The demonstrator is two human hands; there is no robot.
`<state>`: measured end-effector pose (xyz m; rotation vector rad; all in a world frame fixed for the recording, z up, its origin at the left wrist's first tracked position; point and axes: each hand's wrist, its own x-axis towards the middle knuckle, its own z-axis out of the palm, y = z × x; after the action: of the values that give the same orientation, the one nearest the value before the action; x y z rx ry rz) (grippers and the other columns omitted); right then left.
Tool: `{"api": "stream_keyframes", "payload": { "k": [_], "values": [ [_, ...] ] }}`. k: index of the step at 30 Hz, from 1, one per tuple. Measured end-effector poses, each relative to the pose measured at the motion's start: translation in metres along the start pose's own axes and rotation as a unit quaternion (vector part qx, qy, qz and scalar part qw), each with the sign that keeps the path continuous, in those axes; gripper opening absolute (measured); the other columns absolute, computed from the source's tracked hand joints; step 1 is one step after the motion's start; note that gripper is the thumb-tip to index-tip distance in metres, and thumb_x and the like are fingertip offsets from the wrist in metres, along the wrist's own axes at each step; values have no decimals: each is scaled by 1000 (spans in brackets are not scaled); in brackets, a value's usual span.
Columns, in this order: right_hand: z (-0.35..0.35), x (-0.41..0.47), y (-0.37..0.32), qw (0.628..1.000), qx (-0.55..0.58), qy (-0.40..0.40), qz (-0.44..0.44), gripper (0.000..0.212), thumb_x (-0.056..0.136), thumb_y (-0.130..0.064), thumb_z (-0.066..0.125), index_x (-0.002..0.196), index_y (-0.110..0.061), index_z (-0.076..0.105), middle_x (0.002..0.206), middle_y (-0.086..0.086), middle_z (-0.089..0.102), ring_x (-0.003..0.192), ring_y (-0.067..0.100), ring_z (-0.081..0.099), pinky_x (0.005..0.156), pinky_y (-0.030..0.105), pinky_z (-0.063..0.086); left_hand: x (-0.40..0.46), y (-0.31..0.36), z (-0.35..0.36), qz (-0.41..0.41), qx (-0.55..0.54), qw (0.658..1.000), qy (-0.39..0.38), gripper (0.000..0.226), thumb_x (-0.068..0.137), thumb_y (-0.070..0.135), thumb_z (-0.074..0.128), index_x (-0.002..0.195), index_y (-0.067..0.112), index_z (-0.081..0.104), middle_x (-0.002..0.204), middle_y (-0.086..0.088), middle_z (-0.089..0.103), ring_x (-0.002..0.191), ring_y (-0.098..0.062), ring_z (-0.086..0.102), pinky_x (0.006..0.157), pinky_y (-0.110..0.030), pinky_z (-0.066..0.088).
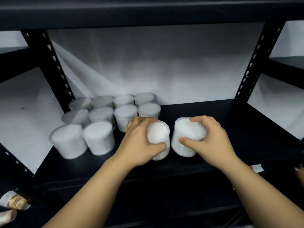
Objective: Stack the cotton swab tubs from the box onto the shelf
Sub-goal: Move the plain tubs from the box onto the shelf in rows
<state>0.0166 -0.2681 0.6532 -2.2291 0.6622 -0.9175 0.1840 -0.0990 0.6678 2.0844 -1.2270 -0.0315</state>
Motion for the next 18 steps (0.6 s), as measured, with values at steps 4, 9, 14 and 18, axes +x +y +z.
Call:
{"api": "stream_keyframes", "payload": {
  "k": [4, 9, 14, 18],
  "values": [
    [9, 8, 14, 999, -7, -33, 13, 62, 61, -51, 87, 115, -41, 59, 120, -22, 54, 118, 6, 47, 88, 12, 34, 9, -15, 11, -5, 5, 1000, -22, 75, 64, 46, 78, 134, 42, 50, 126, 9, 43, 125, -13, 39, 101, -25, 35],
    [14, 9, 29, 998, -19, -61, 12, 65, 62, -50, 89, 119, -39, 59, 129, -23, 49, 122, 5, 42, 89, 6, 30, 8, -18, 23, -15, 9, 1000, -21, 73, 60, 53, 72, 130, 42, 52, 124, 17, 41, 123, -9, 39, 102, -22, 33],
    [5, 17, 34, 996, 10, -88, -7, 72, 61, -64, 84, 124, -42, 56, 126, -28, 47, 119, 1, 44, 92, 13, 35, 5, -9, 18, -31, 14, 999, 9, 89, 62, 63, 75, 142, 43, 40, 133, 17, 36, 128, -5, 36, 110, -27, 33],
    [1, 33, 37, 997, 52, -24, 49, 55, 73, -55, 79, 119, -33, 57, 119, -14, 51, 110, 5, 54, 88, 23, 45, 12, -4, 16, -140, -12, 984, 109, 84, 67, 69, 73, 140, 38, 44, 131, 9, 36, 117, -15, 52, 100, -29, 42]
  ]
}}
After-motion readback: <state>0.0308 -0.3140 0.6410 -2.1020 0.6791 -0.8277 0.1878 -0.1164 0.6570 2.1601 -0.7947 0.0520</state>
